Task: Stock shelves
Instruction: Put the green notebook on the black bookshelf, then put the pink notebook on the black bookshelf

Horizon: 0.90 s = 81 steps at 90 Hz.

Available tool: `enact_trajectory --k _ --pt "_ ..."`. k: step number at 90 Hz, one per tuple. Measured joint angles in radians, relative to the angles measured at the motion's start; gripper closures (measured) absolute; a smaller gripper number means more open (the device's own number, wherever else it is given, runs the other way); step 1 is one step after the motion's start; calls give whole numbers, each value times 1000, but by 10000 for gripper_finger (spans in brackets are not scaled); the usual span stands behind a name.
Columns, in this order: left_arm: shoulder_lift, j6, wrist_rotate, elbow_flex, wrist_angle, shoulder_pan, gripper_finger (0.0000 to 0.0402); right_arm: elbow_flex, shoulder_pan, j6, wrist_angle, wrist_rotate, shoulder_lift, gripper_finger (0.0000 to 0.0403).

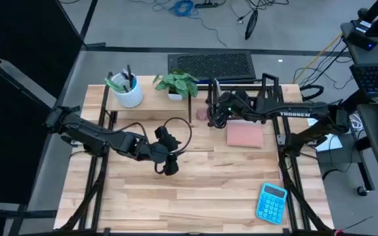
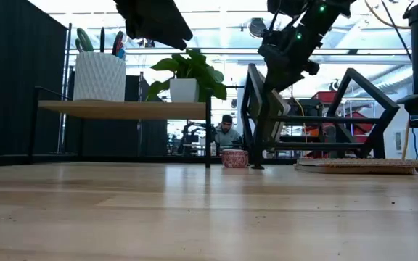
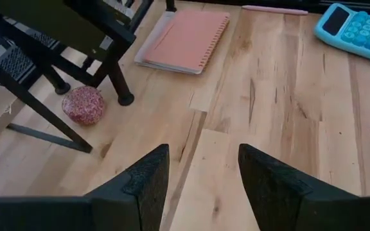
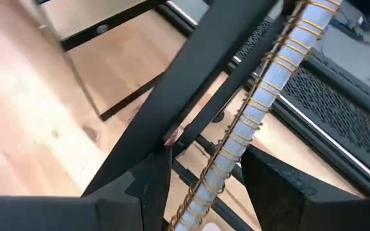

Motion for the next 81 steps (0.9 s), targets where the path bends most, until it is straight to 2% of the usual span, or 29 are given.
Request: enact_trajectory --k 17,54,70,81 --pt "0 -1 0 0 0 -1 228 0 22 -77 1 12 0 234" --pt "0 -2 0 0 2 0 228 0 36 -19 -99 22 -133 232" --pt "0 -4 0 0 4 0 228 -2 147 93 -234 1 -234 212" --pt "1 -3 0 0 3 0 228 -40 258 152 -259 2 -269 205"
